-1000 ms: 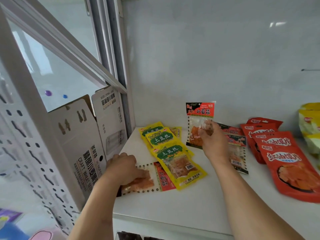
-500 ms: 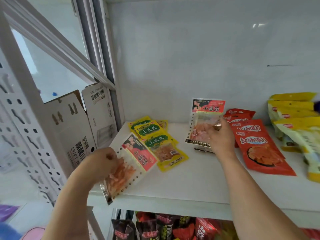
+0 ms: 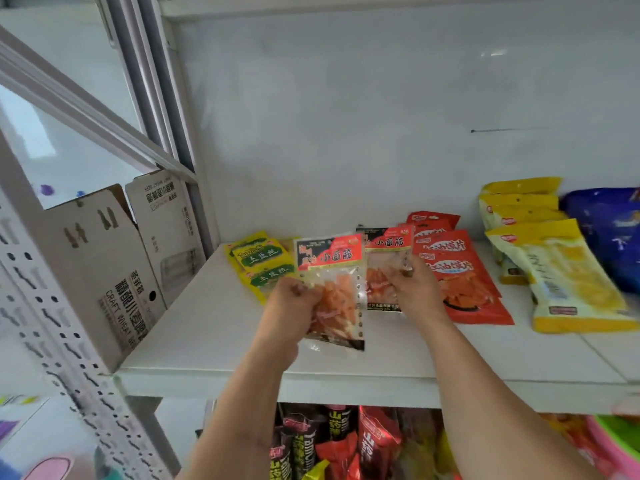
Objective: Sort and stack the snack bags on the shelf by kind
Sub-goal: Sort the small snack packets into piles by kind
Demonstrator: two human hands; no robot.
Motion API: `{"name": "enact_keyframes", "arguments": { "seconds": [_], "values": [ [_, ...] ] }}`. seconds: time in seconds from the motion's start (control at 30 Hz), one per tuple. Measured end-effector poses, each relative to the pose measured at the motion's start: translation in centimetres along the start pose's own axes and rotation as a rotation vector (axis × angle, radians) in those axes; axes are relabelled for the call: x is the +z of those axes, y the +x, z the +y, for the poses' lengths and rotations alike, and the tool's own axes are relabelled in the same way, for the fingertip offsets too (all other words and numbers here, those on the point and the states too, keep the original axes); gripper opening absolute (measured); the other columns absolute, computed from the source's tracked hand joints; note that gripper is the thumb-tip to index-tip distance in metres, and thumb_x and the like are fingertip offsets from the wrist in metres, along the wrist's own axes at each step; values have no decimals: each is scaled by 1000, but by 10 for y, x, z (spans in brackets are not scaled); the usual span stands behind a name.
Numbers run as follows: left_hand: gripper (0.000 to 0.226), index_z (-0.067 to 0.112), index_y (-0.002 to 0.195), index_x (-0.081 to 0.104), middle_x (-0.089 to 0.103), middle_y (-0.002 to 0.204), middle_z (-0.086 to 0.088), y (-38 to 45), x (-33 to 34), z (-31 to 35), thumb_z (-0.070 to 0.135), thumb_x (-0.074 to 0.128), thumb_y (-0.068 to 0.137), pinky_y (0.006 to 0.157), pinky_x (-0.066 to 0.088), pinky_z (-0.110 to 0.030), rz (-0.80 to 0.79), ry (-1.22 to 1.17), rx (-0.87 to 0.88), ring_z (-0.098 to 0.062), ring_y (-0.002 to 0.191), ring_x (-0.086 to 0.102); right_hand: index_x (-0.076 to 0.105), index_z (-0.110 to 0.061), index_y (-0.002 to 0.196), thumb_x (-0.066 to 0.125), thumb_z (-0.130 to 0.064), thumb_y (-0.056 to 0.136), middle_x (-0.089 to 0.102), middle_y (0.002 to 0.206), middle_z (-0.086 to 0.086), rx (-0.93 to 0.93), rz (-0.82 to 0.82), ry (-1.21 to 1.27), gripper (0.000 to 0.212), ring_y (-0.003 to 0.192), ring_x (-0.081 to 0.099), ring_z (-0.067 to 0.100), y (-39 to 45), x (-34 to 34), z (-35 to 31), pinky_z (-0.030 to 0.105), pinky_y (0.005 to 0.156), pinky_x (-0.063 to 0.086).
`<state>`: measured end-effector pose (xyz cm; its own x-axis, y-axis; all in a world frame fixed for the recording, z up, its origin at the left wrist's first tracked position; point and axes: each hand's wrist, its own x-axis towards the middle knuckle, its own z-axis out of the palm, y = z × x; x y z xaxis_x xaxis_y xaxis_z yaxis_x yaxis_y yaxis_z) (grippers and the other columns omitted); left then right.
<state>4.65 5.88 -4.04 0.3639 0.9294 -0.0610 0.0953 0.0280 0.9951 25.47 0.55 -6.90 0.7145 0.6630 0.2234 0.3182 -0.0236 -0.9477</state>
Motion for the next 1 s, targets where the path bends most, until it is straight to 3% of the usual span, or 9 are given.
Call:
{"name": "enact_keyframes", "arguments": {
  "seconds": [0.1,0.17,0.23,0.37,0.43,0.53,0.63,0.8,1.0],
  "values": [
    [36,15,120,48,69,100,-12,4,34,-7,20,65,90,73,61,-45,5,151,-34,-30,84,72,57,-16,123,53,-23,103,63,111,-9,52,-20,-26,22,86,61,2,-2,-4,3,4,56,42],
    [39,15,126,45,67,101,-11,8,49,-10,18,61,91,66,58,-39,7,290,-36,-28,84,68,54,-13,135,47,-28,105,64,122,-2,77,-14,-46,35,101,64,12,-1,-3,6,16,76,50],
    [36,11,125,44,64,100,-8,12,62,-11,17,57,91,73,55,-38,27,453,-18,-30,91,65,54,-12,138,39,-39,106,64,131,5,94,-3,-64,45,117,61,22,1,-2,6,31,92,48],
    [29,10,117,42,62,100,-9,21,79,-12,16,52,91,71,49,-36,44,661,39,-32,93,62,56,-17,138,21,-63,100,59,136,2,125,-7,-15,69,131,51,25,5,0,7,38,108,40],
    [21,12,109,39,65,108,-13,25,85,-15,15,50,91,71,45,-35,26,691,63,-35,99,62,59,-18,127,25,-71,95,64,124,-3,81,-22,-105,71,122,56,24,7,3,9,37,102,43],
    [25,9,116,46,59,123,-15,32,90,-21,19,49,93,94,42,-41,14,810,134,-36,117,49,52,-16,137,51,-43,100,63,132,-1,83,52,-245,47,121,60,22,16,11,20,33,96,48],
    [39,-2,128,46,48,134,-17,41,95,-22,17,47,94,112,27,-37,-20,917,217,-34,131,36,55,-17,126,56,-26,93,68,116,-1,79,132,-324,33,108,66,22,23,22,29,34,89,53],
    [44,-2,131,36,49,134,-21,60,92,-14,10,51,92,103,42,-41,-126,727,132,-36,125,49,46,-12,129,56,-31,91,63,117,7,94,169,-487,43,107,62,30,33,32,34,46,91,52],
    [44,6,131,39,58,128,-17,81,88,-12,10,50,88,100,44,-44,-178,644,124,-37,120,53,37,-11,141,56,-31,94,60,131,10,158,115,-532,55,116,60,34,50,42,26,45,96,49]
  ]
}}
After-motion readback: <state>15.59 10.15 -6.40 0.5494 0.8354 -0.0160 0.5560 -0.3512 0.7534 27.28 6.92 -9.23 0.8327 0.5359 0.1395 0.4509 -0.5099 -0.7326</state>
